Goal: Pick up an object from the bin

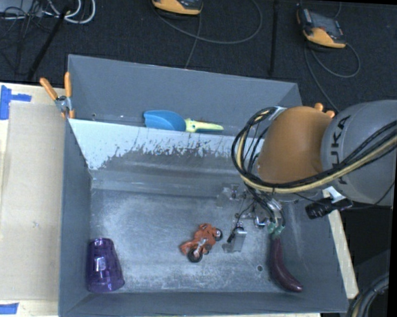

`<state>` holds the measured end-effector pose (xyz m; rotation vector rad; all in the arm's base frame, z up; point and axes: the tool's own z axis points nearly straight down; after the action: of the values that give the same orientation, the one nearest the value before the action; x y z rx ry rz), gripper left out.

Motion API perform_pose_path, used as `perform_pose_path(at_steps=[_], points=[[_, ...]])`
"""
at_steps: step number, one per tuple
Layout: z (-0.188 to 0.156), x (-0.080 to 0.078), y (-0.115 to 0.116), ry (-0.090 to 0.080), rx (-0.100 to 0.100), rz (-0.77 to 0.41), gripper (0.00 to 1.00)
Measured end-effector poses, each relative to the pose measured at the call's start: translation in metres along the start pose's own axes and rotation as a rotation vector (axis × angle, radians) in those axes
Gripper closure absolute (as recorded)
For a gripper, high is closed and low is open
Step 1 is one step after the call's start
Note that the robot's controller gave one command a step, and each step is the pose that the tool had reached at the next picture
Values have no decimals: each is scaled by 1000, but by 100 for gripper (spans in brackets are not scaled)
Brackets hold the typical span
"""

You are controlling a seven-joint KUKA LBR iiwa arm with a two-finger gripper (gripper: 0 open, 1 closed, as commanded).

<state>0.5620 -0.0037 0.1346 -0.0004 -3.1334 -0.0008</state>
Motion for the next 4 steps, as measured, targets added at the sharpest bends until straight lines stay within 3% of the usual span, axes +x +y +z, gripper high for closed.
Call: perform_pose_path(at_steps=[1, 2, 3, 4], points=[[-5, -1, 0, -7, 0, 0, 0], [43, 4, 23, -14, 1, -36, 0], [65, 4, 32, -8, 0, 139, 100], [65, 4, 32, -8, 0, 138, 100]])
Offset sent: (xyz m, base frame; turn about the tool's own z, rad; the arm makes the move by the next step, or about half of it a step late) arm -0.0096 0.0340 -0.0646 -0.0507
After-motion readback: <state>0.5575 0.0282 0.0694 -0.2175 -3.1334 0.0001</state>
